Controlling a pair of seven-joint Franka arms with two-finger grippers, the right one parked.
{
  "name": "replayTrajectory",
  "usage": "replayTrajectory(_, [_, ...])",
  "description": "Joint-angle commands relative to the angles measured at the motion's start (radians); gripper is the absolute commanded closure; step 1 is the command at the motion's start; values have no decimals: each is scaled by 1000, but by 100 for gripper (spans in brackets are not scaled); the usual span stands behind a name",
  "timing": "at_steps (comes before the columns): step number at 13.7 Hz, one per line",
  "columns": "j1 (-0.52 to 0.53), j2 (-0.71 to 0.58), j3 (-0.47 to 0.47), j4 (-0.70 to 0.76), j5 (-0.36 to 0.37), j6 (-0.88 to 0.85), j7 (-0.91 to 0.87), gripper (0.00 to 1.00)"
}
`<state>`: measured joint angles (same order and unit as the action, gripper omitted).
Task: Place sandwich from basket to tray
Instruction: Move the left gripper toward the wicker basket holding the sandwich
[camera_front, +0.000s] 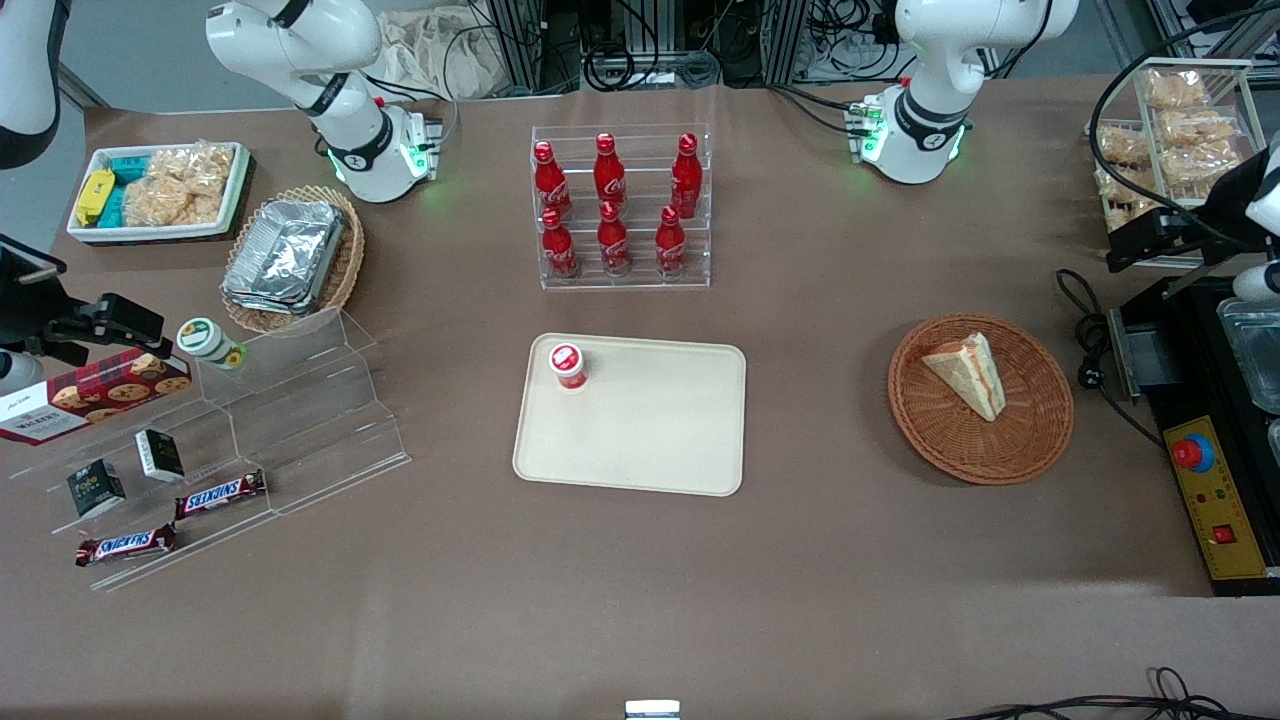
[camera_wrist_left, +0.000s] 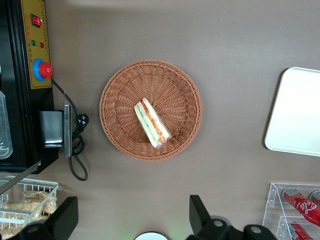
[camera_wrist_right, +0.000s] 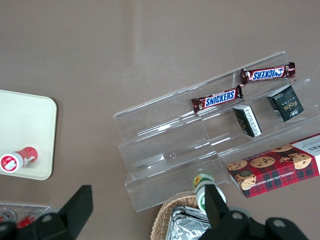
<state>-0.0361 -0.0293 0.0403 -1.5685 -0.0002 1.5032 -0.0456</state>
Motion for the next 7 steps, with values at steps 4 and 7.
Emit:
replayTrajectory(4, [-11, -17, 7, -27, 9, 18, 16, 0])
replayTrajectory(7, [-1, -15, 10, -33, -3, 20, 15, 0])
